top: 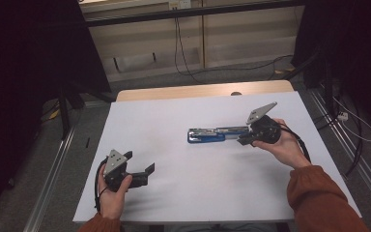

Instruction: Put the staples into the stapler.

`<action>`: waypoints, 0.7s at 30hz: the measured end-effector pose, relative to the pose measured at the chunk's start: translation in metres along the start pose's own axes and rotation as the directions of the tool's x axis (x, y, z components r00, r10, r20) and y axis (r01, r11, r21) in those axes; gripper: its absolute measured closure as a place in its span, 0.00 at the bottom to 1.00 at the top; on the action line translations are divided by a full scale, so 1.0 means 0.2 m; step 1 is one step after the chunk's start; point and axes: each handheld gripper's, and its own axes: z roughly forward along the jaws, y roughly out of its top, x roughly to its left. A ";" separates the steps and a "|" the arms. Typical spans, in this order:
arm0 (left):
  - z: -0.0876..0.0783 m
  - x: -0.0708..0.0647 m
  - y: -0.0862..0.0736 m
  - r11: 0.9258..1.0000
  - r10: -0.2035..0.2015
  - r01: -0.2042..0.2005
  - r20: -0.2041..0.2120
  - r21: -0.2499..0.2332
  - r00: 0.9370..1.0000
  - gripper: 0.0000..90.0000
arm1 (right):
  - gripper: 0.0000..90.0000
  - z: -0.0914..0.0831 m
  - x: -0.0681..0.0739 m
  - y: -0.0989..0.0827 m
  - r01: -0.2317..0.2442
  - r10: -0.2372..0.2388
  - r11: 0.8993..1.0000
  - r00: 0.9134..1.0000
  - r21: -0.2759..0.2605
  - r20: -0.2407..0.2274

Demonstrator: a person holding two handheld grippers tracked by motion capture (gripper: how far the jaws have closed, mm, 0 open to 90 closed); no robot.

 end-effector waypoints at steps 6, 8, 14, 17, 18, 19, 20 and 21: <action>0.00 0.00 0.00 1.000 0.000 0.000 0.000 -0.002 1.000 0.05 | 0.88 0.02 -0.01 0.05 0.011 -0.011 1.000 1.000 -0.010 -0.006; 0.00 0.00 0.00 1.000 0.003 -0.003 -0.001 -0.001 1.000 0.05 | 0.88 0.03 -0.01 0.08 0.017 -0.017 1.000 1.000 -0.022 -0.011; 0.00 0.00 0.00 1.000 0.001 -0.001 0.000 -0.002 1.000 0.05 | 0.88 0.05 -0.01 0.13 0.038 -0.038 0.999 0.999 -0.024 -0.013; 0.00 0.00 0.00 1.000 -0.002 0.002 0.000 -0.008 1.000 0.05 | 0.88 0.07 -0.01 0.15 0.034 -0.034 0.999 0.999 -0.037 -0.011; 0.00 0.00 0.00 1.000 -0.003 0.003 0.001 -0.009 1.000 0.05 | 0.88 0.08 -0.01 0.16 0.040 -0.040 0.999 0.999 -0.037 -0.013; 0.00 0.00 0.00 1.000 0.002 -0.002 0.000 -0.003 1.000 0.05 | 0.88 0.09 -0.01 0.16 0.042 -0.042 0.998 0.999 -0.038 -0.015; 0.00 0.00 0.00 1.000 0.002 -0.002 0.000 -0.003 1.000 0.05 | 0.88 0.10 -0.01 0.17 0.042 -0.043 0.998 0.999 -0.037 -0.019; 0.00 0.00 0.00 1.000 0.002 -0.002 0.000 -0.002 1.000 0.05 | 0.88 0.11 -0.02 0.17 0.042 -0.043 0.998 0.999 -0.038 -0.019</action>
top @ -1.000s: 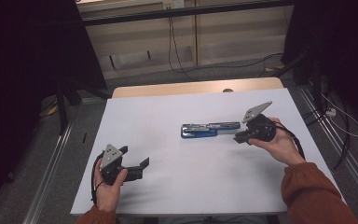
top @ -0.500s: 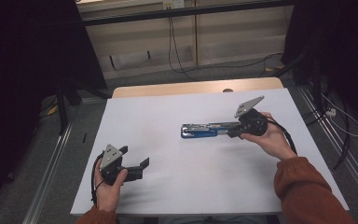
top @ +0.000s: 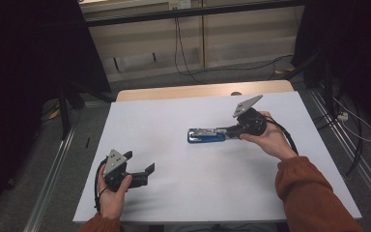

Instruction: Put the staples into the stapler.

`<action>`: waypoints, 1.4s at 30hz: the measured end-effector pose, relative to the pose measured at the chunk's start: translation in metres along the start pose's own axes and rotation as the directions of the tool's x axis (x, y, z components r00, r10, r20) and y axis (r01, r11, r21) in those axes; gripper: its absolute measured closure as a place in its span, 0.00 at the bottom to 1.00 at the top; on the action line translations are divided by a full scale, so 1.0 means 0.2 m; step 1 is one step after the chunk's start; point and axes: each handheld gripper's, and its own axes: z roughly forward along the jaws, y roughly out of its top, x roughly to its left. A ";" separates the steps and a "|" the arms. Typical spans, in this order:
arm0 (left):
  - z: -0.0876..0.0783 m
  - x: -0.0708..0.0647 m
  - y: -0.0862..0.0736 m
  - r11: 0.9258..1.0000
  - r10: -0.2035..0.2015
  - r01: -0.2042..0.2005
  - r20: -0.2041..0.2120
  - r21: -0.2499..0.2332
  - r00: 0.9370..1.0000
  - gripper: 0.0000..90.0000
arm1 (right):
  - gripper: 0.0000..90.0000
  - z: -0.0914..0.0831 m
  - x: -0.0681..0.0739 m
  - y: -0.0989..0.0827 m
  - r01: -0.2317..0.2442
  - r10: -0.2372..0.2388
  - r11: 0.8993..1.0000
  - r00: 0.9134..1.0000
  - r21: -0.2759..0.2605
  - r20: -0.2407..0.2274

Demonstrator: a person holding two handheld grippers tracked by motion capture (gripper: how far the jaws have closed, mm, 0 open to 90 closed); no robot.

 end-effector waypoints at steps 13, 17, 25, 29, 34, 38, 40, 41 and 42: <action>0.00 0.00 0.00 1.000 0.002 -0.002 -0.001 -0.004 1.000 0.05 | 0.88 0.08 0.00 0.06 0.017 -0.017 1.000 1.000 0.010 -0.011; -0.01 -0.01 0.01 1.000 0.019 -0.019 0.006 -0.010 1.000 0.05 | 0.88 0.12 0.01 0.07 0.023 -0.023 1.000 1.000 0.009 -0.019; -0.01 -0.01 0.00 1.000 0.016 -0.016 0.005 -0.008 1.000 0.05 | 0.88 0.20 0.03 0.11 0.049 -0.048 0.999 0.998 0.021 -0.048; 0.00 -0.01 0.00 1.000 0.011 -0.011 0.006 -0.007 1.000 0.05 | 0.88 0.23 0.04 0.15 0.071 -0.070 0.997 0.996 0.015 -0.056; 0.00 -0.01 0.00 1.000 0.014 -0.014 0.005 -0.003 1.000 0.05 | 0.88 0.28 0.04 0.19 0.073 -0.072 0.997 0.995 0.008 -0.069; 0.00 -0.01 0.00 1.000 0.014 -0.014 0.007 -0.004 1.000 0.05 | 0.88 0.31 0.04 0.22 0.081 -0.080 0.997 0.994 0.009 -0.073; 0.00 -0.01 0.00 1.000 0.014 -0.014 0.006 -0.004 1.000 0.05 | 0.88 0.33 0.03 0.23 0.082 -0.081 0.997 0.994 0.007 -0.075; 0.00 -0.01 0.00 1.000 0.014 -0.014 0.006 -0.003 1.000 0.05 | 0.88 0.33 0.03 0.23 0.084 -0.083 0.996 0.994 0.004 -0.076; 0.00 -0.01 0.00 1.000 0.011 -0.011 0.007 -0.004 1.000 0.05 | 0.88 0.34 0.03 0.24 0.081 -0.081 0.997 0.994 0.004 -0.077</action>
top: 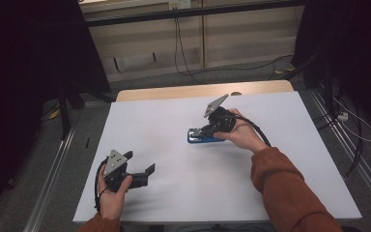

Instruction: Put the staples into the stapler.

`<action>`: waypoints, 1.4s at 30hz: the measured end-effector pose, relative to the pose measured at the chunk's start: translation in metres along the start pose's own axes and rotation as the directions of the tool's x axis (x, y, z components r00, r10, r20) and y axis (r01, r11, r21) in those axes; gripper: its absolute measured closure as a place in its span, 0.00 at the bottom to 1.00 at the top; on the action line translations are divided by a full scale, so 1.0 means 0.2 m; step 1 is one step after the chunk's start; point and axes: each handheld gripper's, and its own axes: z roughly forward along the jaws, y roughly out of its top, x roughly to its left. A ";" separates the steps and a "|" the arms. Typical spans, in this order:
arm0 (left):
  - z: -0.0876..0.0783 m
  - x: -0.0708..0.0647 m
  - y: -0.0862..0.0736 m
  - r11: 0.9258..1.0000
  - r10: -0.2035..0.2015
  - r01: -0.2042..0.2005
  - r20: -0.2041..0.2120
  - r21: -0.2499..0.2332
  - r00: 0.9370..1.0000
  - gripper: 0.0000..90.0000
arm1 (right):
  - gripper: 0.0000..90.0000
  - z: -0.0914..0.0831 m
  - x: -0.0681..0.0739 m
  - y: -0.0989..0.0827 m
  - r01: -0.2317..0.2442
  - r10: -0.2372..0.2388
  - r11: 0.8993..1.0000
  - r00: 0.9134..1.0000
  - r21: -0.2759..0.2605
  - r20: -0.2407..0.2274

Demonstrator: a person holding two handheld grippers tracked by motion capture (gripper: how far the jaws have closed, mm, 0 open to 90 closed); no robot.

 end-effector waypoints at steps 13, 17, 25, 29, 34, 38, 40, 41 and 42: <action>0.00 0.00 0.00 1.000 0.004 -0.004 -0.001 0.001 1.000 0.05 | 0.88 0.06 -0.05 0.08 0.025 -0.025 1.000 1.000 -0.001 -0.011; 0.00 0.00 0.00 1.000 0.001 -0.001 0.000 0.000 1.000 0.05 | 0.88 0.08 -0.05 0.09 0.023 -0.023 1.000 1.000 -0.004 -0.017; 0.00 0.00 0.00 1.000 0.001 -0.001 0.002 0.000 1.000 0.05 | 0.88 0.11 -0.09 0.11 0.040 -0.040 0.999 0.999 0.006 -0.016; 0.00 0.00 0.00 1.000 0.003 -0.003 0.001 0.001 1.000 0.05 | 0.88 0.13 -0.09 0.12 0.083 -0.083 0.996 0.996 0.011 -0.011; 0.00 0.00 0.00 1.000 0.002 -0.002 0.002 -0.001 1.000 0.05 | 0.88 0.15 -0.10 0.12 0.122 -0.122 0.992 0.992 0.030 -0.014; 0.00 0.00 0.00 1.000 0.003 -0.003 0.002 0.001 1.000 0.05 | 0.88 0.15 -0.12 0.11 0.139 -0.139 0.990 0.990 0.025 -0.015; 0.00 0.00 0.00 1.000 0.004 -0.004 0.001 0.002 1.000 0.05 | 0.88 0.15 -0.13 0.10 0.144 -0.143 0.989 0.989 0.022 -0.034; 0.00 0.00 0.00 1.000 0.003 -0.003 0.001 0.001 1.000 0.05 | 0.88 0.15 -0.13 0.10 0.151 -0.150 0.988 0.988 0.030 -0.036; 0.00 0.00 0.00 1.000 0.003 -0.003 0.001 0.000 1.000 0.05 | 0.88 0.15 -0.14 0.10 0.147 -0.146 0.989 0.988 0.030 -0.040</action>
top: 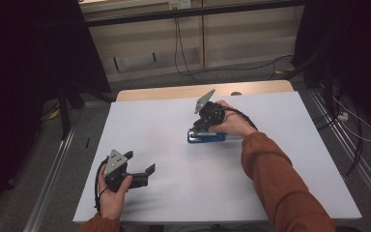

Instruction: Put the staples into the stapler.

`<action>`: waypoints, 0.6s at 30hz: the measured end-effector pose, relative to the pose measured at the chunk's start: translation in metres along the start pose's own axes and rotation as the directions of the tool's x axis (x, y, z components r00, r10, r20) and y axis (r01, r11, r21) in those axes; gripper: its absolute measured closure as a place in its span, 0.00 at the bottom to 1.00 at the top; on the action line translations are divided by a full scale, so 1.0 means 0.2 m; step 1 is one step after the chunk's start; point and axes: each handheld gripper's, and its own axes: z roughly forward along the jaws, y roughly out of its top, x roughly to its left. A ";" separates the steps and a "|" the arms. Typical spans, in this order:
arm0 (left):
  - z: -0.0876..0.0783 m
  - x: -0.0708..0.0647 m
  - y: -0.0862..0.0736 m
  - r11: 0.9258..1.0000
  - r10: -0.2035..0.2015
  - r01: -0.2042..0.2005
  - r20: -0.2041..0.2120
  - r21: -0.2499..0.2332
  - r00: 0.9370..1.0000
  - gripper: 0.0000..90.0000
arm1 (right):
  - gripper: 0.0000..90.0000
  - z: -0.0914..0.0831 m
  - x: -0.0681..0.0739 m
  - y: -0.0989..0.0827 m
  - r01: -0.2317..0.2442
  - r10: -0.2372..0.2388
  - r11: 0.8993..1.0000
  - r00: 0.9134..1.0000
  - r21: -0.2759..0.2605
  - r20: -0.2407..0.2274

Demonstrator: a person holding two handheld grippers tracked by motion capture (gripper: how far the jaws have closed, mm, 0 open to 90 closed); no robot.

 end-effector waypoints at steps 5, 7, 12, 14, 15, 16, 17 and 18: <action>0.00 0.00 0.00 1.000 -0.001 0.001 0.001 -0.001 1.000 0.05 | 0.88 0.00 0.00 0.00 0.001 -0.001 1.000 1.000 -0.008 -0.024; 0.00 0.00 0.00 1.000 0.001 -0.001 0.001 -0.001 1.000 0.05 | 0.88 0.00 -0.01 0.00 0.010 -0.011 1.000 0.999 -0.011 -0.037; 0.00 0.00 0.00 1.000 0.001 -0.001 0.002 -0.001 1.000 0.05 | 0.88 -0.01 -0.02 0.01 0.016 -0.017 1.000 0.998 -0.025 -0.055; 0.00 0.00 0.00 1.000 0.001 -0.001 0.002 -0.002 1.000 0.05 | 0.88 -0.01 -0.02 0.01 0.028 -0.029 0.999 0.997 -0.017 -0.065; 0.00 0.00 0.00 1.000 0.002 -0.002 0.002 -0.001 1.000 0.05 | 0.88 0.00 -0.02 0.01 0.034 -0.035 0.999 0.997 -0.015 -0.067; 0.00 0.00 0.00 1.000 0.001 -0.001 0.002 -0.001 1.000 0.05 | 0.88 0.00 -0.02 0.01 0.033 -0.034 0.999 0.997 -0.013 -0.071; 0.00 0.00 0.00 1.000 0.001 -0.001 0.002 -0.002 1.000 0.05 | 0.88 0.00 -0.03 0.01 0.036 -0.037 0.999 0.997 -0.014 -0.073; 0.00 0.00 0.00 1.000 0.002 -0.002 0.002 -0.002 1.000 0.05 | 0.88 0.00 -0.03 0.02 0.036 -0.036 0.999 0.996 -0.010 -0.077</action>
